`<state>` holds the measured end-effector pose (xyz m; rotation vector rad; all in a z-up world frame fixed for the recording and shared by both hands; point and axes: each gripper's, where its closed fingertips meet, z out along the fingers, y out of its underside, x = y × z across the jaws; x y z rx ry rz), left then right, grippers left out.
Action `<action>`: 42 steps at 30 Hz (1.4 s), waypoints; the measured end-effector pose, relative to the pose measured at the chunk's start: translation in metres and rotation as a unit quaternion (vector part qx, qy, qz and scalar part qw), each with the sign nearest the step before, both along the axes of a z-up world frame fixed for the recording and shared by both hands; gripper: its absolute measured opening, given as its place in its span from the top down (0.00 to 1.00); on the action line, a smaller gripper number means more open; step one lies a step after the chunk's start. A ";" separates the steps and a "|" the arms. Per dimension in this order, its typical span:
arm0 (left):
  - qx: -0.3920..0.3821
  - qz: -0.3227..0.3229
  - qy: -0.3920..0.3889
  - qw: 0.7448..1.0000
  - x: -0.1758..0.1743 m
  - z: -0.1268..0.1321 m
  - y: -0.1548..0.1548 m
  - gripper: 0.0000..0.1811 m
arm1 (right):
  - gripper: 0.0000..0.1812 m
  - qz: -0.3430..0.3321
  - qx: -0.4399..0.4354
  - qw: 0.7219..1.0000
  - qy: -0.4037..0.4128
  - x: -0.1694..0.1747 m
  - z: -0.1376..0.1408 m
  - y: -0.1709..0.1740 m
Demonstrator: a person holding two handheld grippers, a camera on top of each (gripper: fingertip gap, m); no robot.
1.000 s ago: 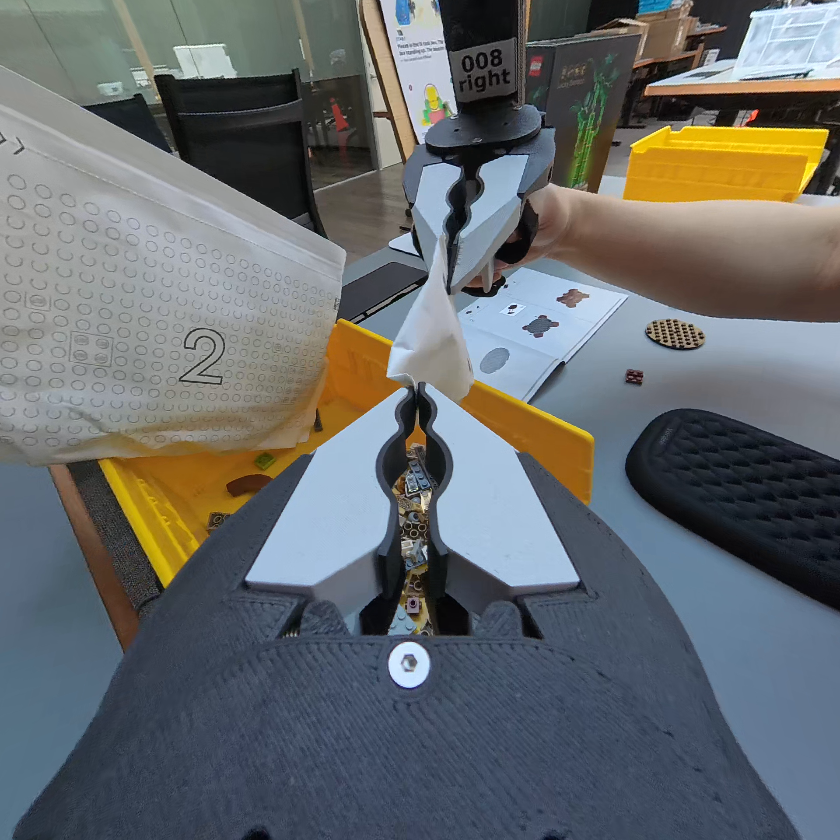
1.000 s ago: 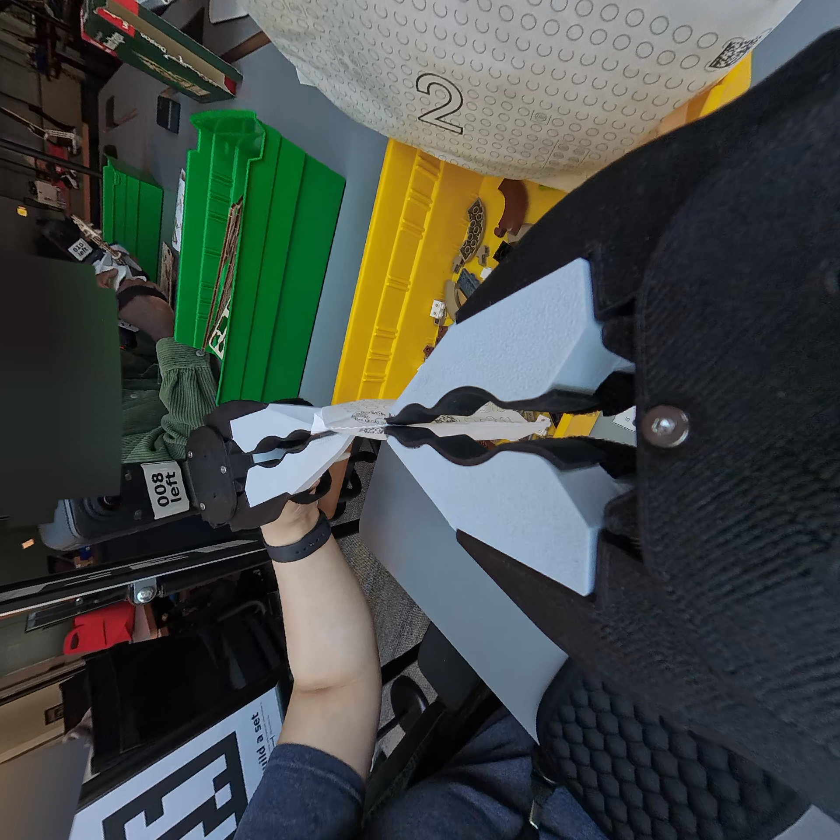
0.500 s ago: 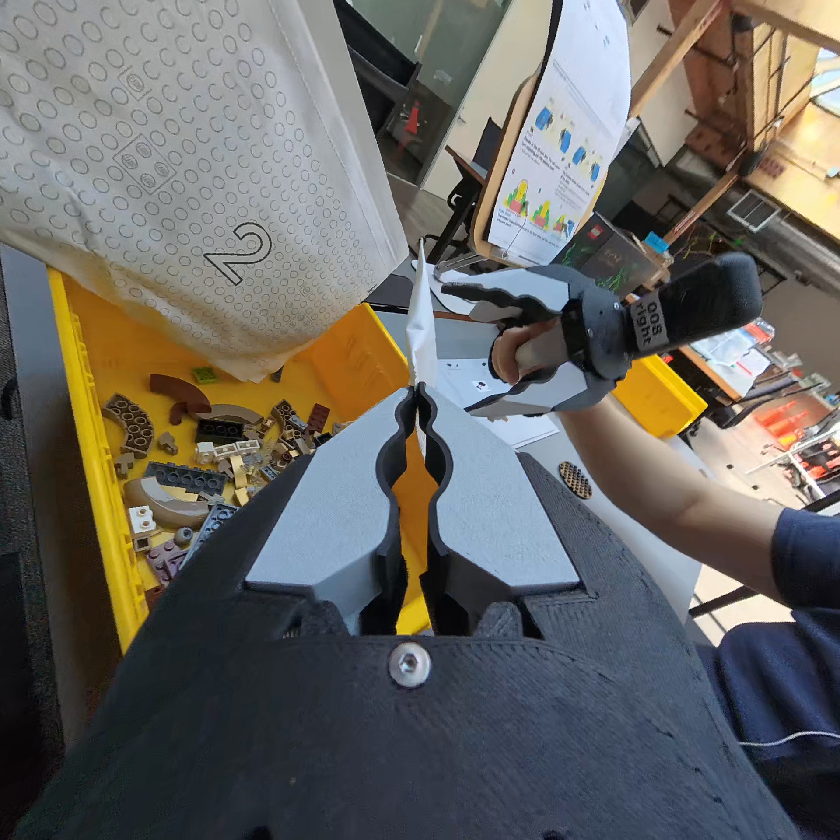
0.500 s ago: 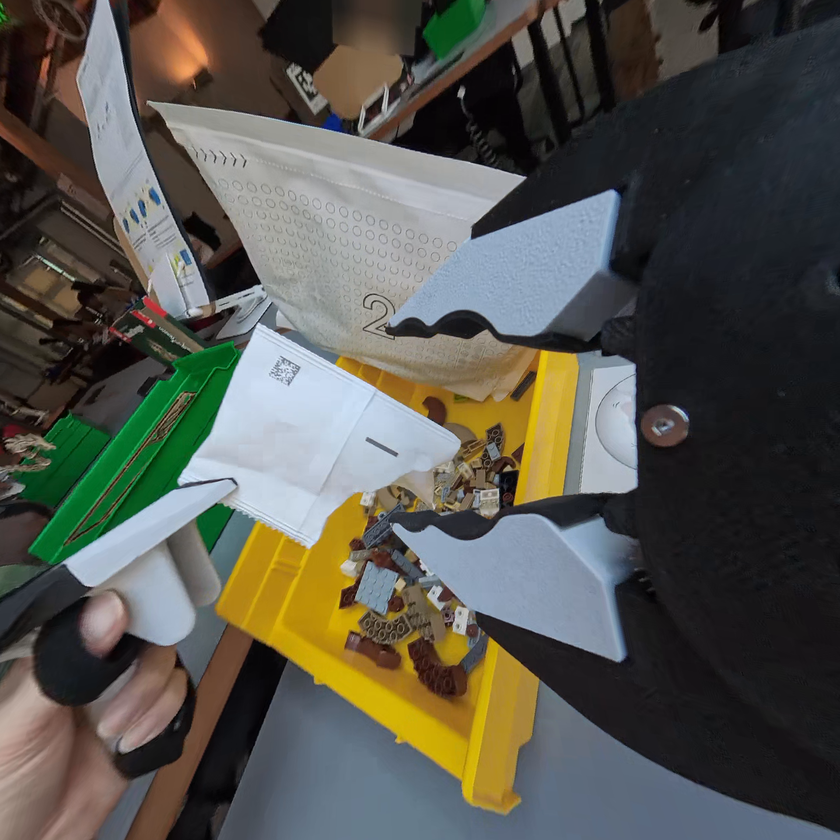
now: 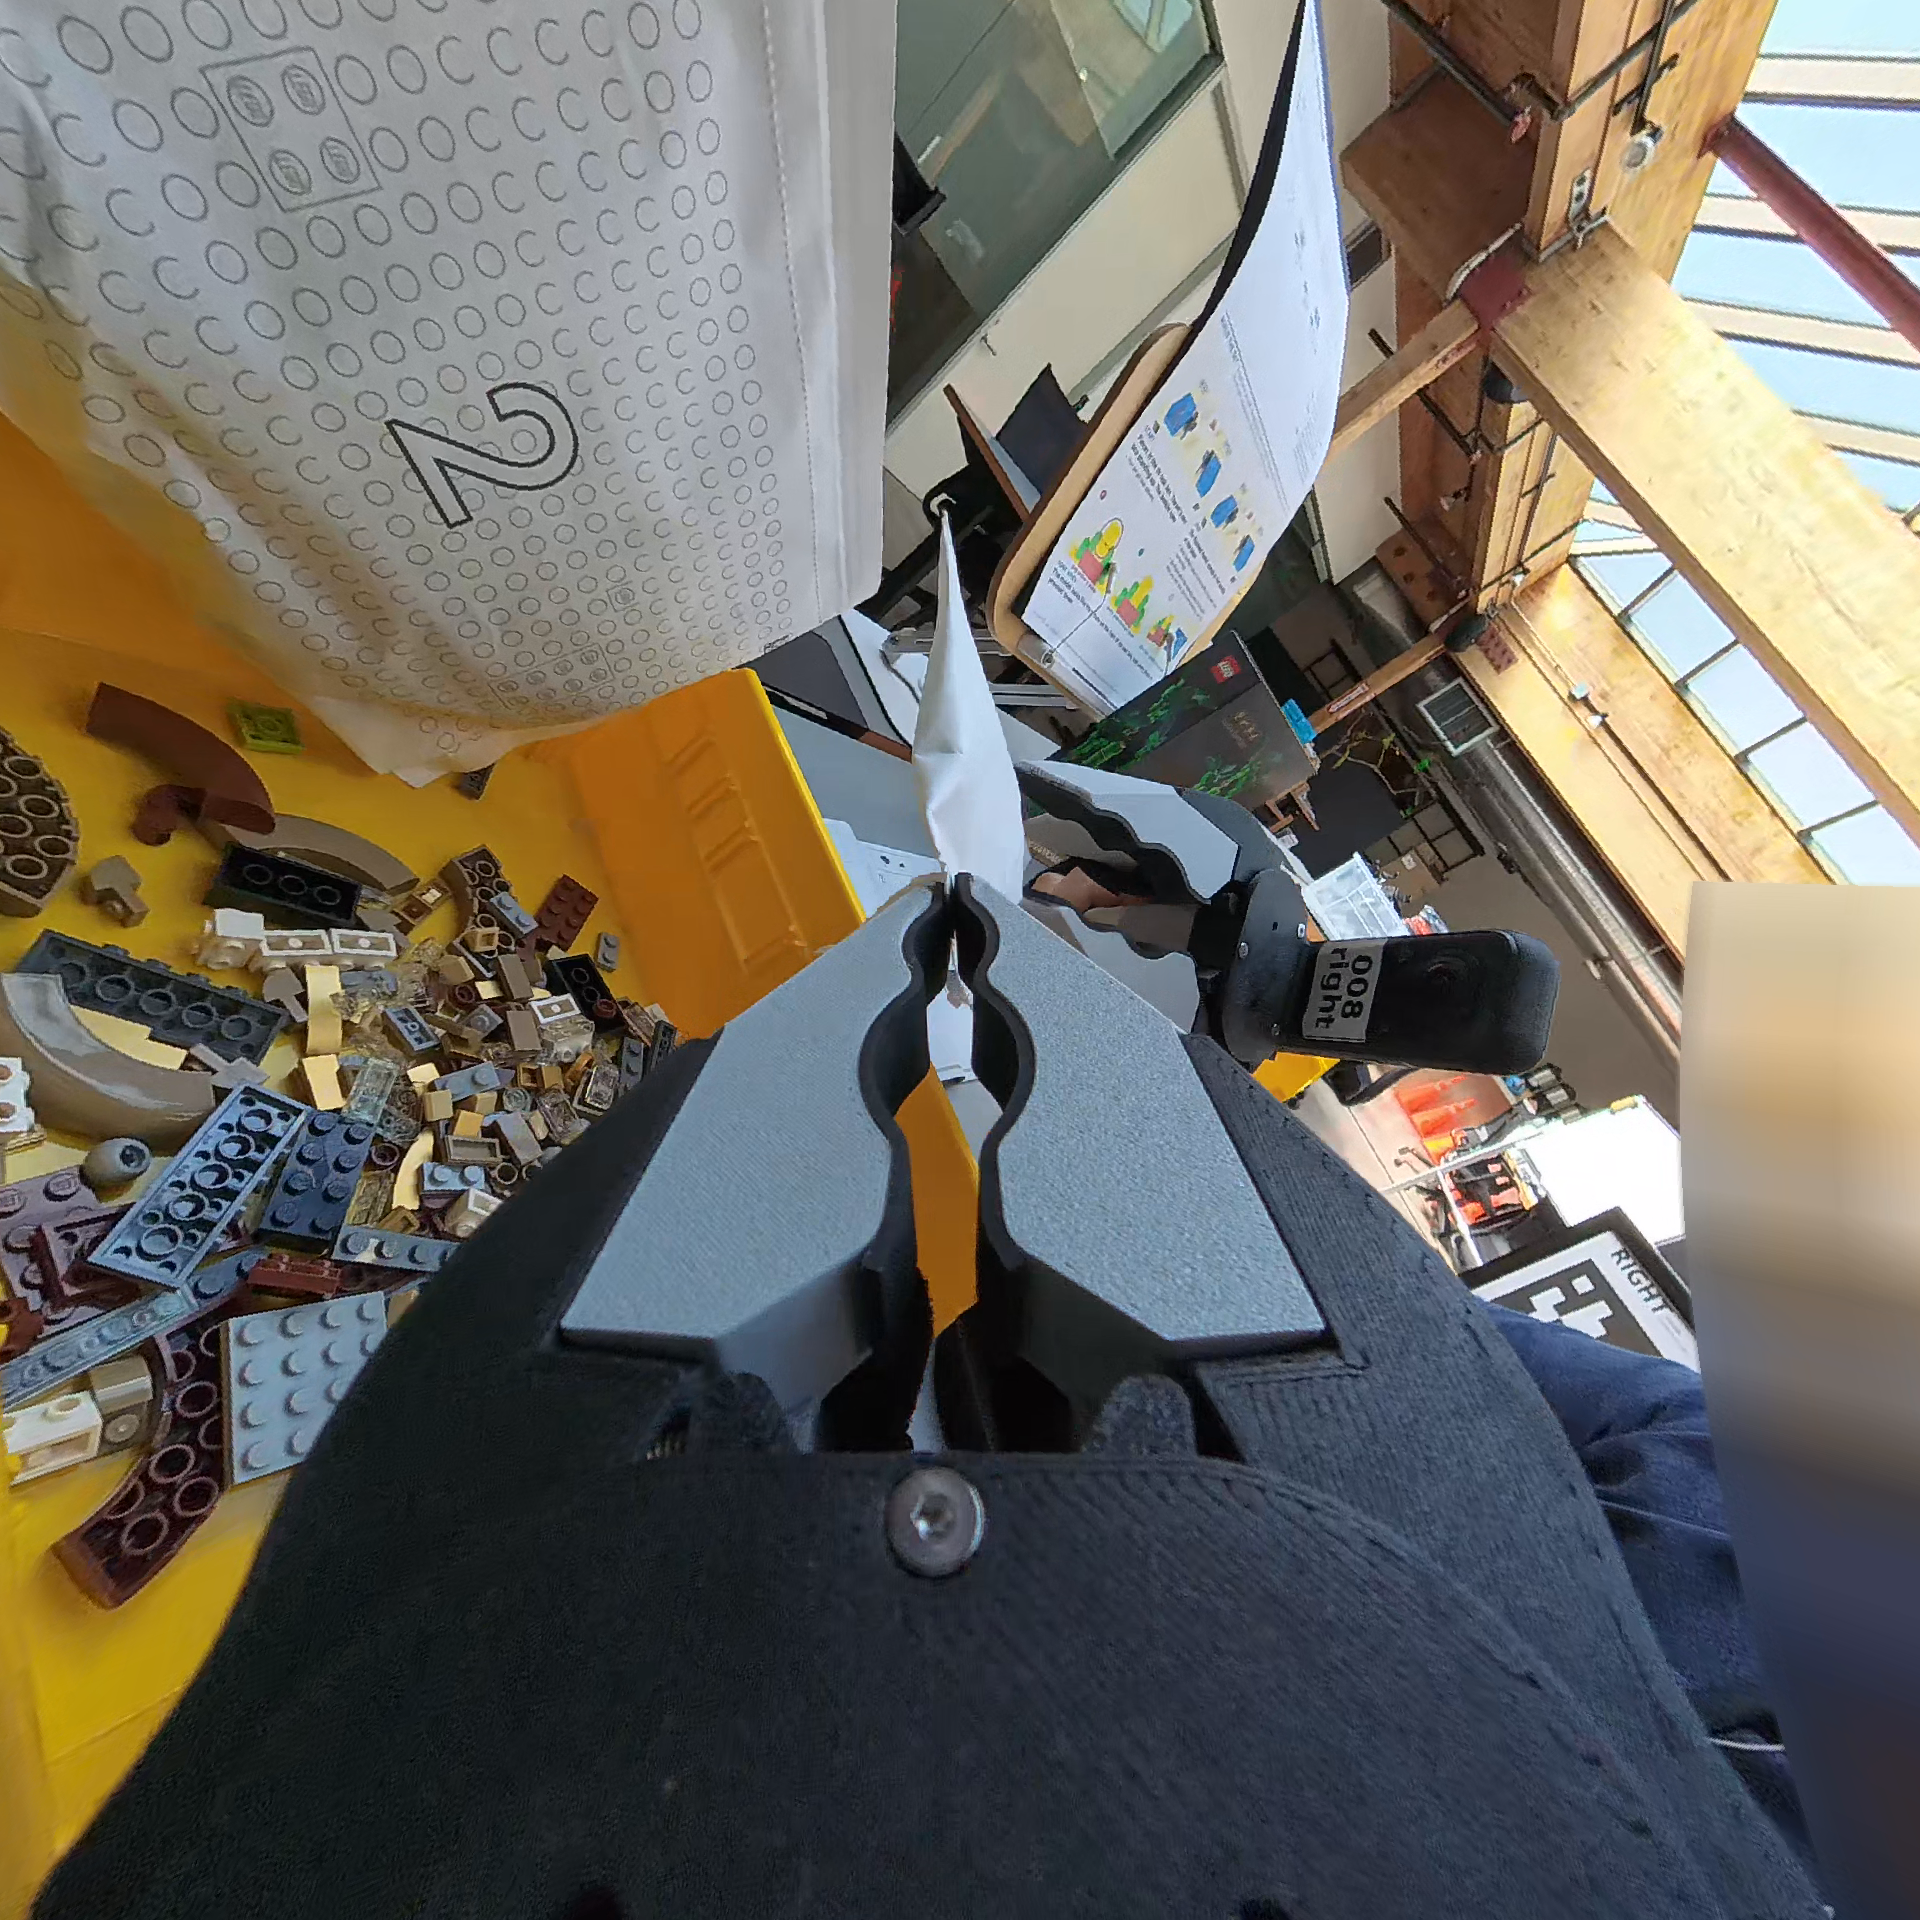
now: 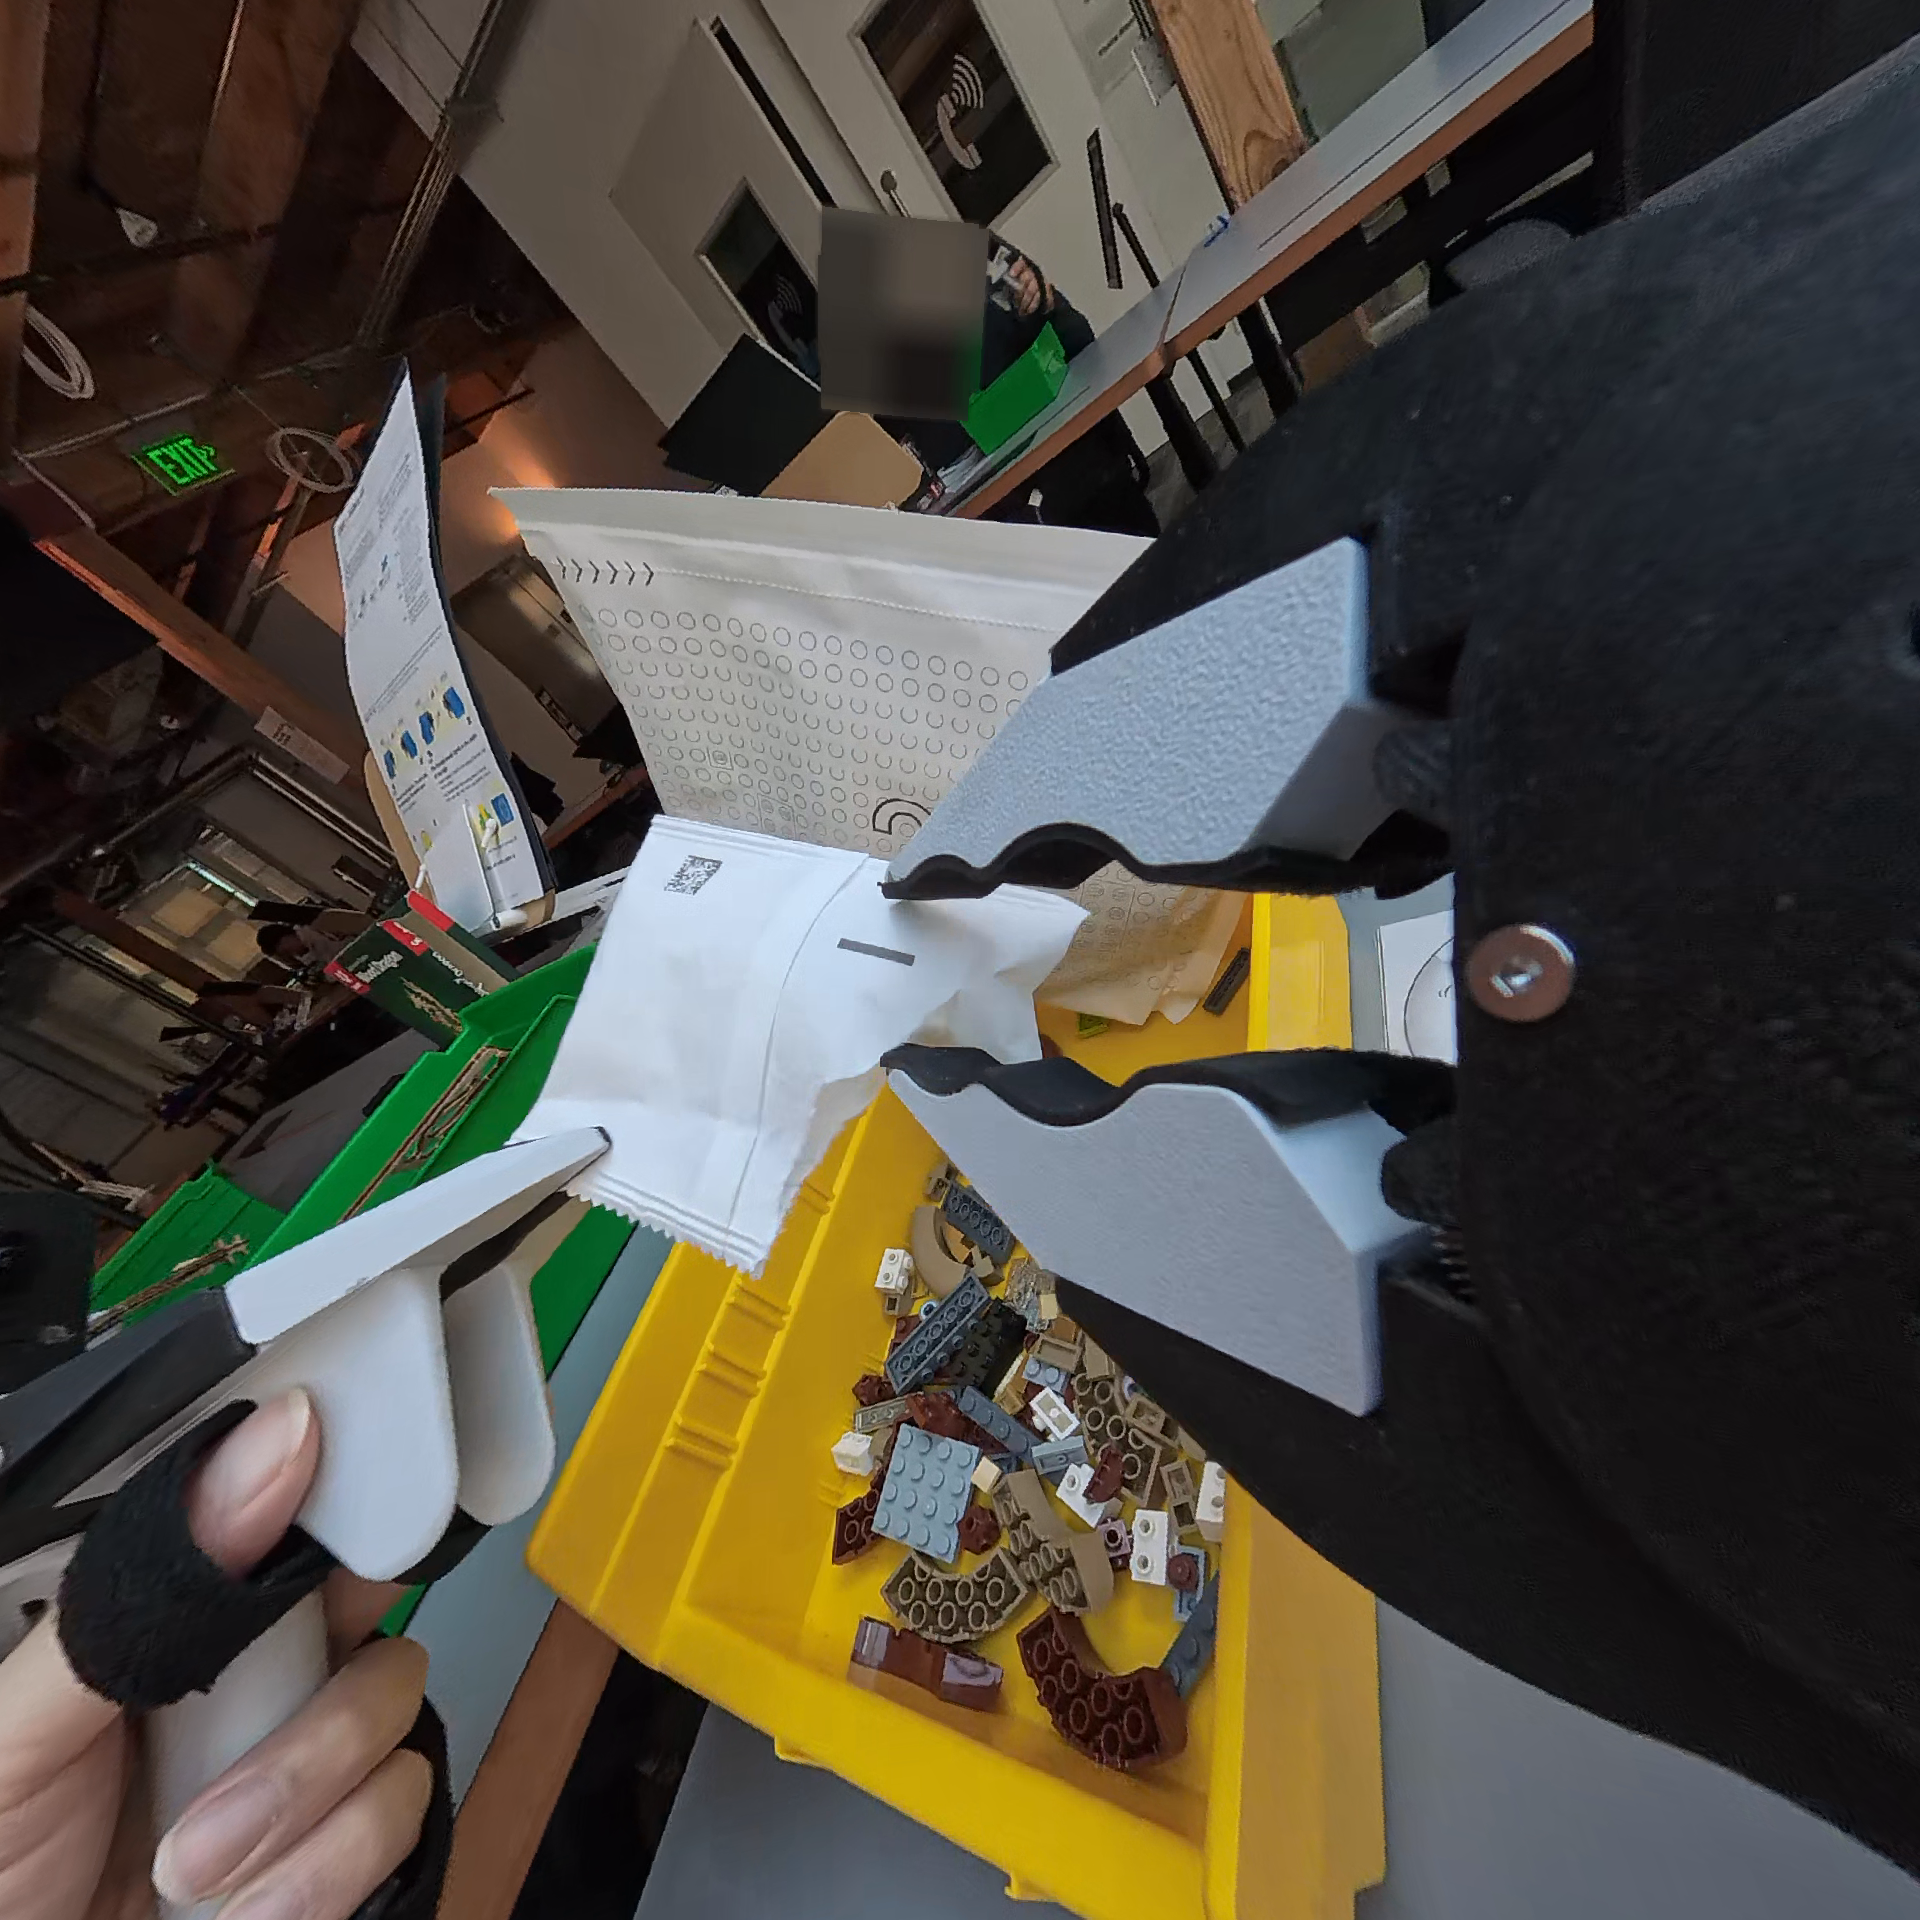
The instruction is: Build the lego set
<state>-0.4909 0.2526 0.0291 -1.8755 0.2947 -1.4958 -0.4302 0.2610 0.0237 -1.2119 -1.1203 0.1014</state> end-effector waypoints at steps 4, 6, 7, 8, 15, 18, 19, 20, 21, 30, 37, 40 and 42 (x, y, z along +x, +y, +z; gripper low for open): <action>-0.025 -0.019 -0.040 0.999 0.001 0.001 -0.003 1.00 | 0.88 0.012 0.013 0.998 0.052 0.002 0.018 -0.010; -0.036 -0.036 -0.068 0.996 0.004 0.004 -0.007 1.00 | 0.89 0.012 0.022 0.996 0.082 0.003 0.030 -0.013; -0.040 -0.040 -0.077 0.995 0.005 0.005 -0.008 1.00 | 0.89 0.008 0.024 0.996 0.087 0.003 0.033 -0.013; -0.043 -0.045 -0.082 0.995 0.007 0.005 -0.009 1.00 | 0.89 0.002 0.026 0.996 0.082 0.003 0.034 -0.012; -0.068 -0.073 -0.137 0.986 0.008 0.013 -0.017 1.00 | 0.94 -0.012 0.052 0.999 -0.005 0.001 0.028 -0.010; -0.081 -0.086 -0.157 0.981 0.012 0.014 -0.022 1.00 | 0.88 -0.005 0.095 0.994 -0.056 -0.005 0.026 -0.014; -0.084 -0.086 -0.159 0.980 0.013 0.014 -0.022 1.00 | 0.91 -0.007 0.109 0.991 -0.071 -0.006 0.025 -0.015; -0.086 -0.085 -0.158 0.980 0.013 0.012 -0.022 1.00 | 0.92 -0.007 0.122 0.989 -0.081 -0.008 0.025 -0.016; -0.088 -0.086 -0.156 0.980 0.013 0.011 -0.022 1.00 | 0.93 -0.006 0.132 0.987 -0.090 -0.009 0.025 -0.018; -0.097 -0.092 -0.208 0.969 0.023 0.020 -0.027 1.00 | 1.00 -0.020 0.059 0.997 0.048 -0.002 0.047 -0.020; 0.116 -0.010 -0.013 0.993 0.010 0.021 -0.034 0.93 | 1.00 -0.045 0.050 0.996 -0.056 0.008 0.033 -0.014; 0.265 0.066 0.159 0.949 -0.001 0.020 -0.030 0.81 | 1.00 -0.053 0.004 0.993 -0.103 0.016 0.025 -0.010; 0.385 0.083 0.246 0.886 0.005 0.029 -0.037 0.82 | 1.00 -0.057 -0.029 0.990 -0.123 0.022 0.020 -0.008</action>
